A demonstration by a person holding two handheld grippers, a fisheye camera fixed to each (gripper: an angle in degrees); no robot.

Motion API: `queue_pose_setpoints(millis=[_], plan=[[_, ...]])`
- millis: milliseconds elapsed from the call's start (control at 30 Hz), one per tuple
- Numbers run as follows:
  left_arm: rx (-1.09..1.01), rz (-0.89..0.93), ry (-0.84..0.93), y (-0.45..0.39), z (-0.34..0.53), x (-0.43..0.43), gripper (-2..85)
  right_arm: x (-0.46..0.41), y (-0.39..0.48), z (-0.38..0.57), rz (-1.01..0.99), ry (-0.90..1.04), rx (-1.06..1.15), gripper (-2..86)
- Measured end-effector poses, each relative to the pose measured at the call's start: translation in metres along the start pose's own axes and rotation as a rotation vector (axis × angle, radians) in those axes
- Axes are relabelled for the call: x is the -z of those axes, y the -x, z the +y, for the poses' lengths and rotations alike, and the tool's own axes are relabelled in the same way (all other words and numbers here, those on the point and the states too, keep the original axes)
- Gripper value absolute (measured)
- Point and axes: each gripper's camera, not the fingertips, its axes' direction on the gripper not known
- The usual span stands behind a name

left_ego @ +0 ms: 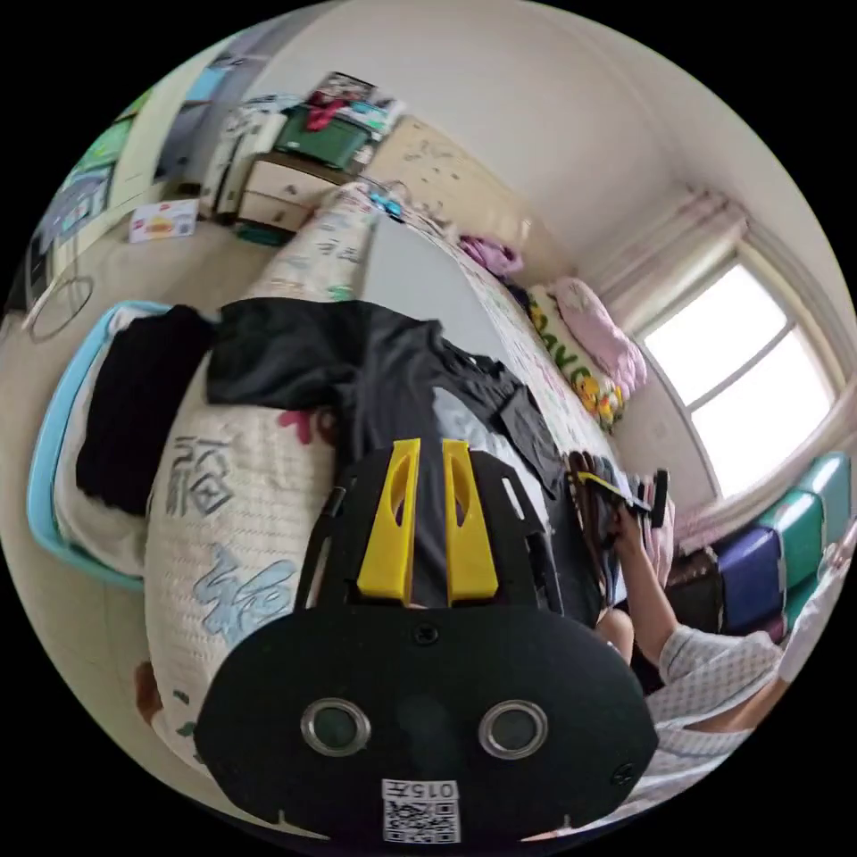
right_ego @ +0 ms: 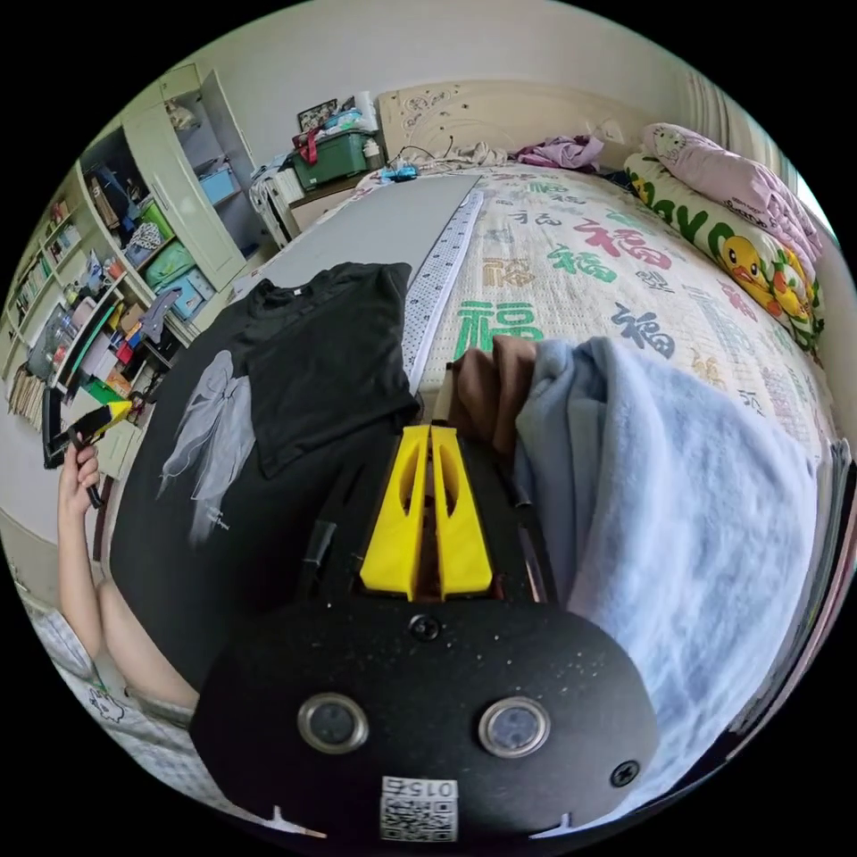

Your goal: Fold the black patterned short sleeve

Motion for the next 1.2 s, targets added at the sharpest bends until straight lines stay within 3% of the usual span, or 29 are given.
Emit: queue_pose_setpoints(millis=[167,233,433,567,667,867,1200], plan=[[0.382,-0.084,-0.266,0.125,0.029,0.087,6.5,0.026,0.025,0.026,0.101,-0.107,0.132,0.5],[0.462,0.001,-0.297,0.156,0.025,0.096,7.7,0.016,0.068,0.023,0.056,-0.119,0.252,0.7],[0.387,0.068,-0.288,0.176,-0.035,0.091,10.6,-0.066,0.211,0.013,-0.194,-0.049,0.525,2.5],[0.391,0.068,-0.200,0.184,-0.060,0.089,7.8,-0.139,0.312,0.044,-0.130,-0.032,0.711,3.6],[0.459,0.136,-0.286,0.199,-0.053,0.106,4.8,-0.180,0.344,0.059,-0.125,-0.028,0.763,2.7],[0.478,0.142,-0.299,0.204,-0.064,0.125,10.3,-0.281,0.396,0.050,-0.191,0.045,0.784,4.9],[0.514,0.185,-0.269,0.210,-0.071,0.136,1.9,-0.480,0.459,-0.011,0.034,0.185,0.798,11.0]])
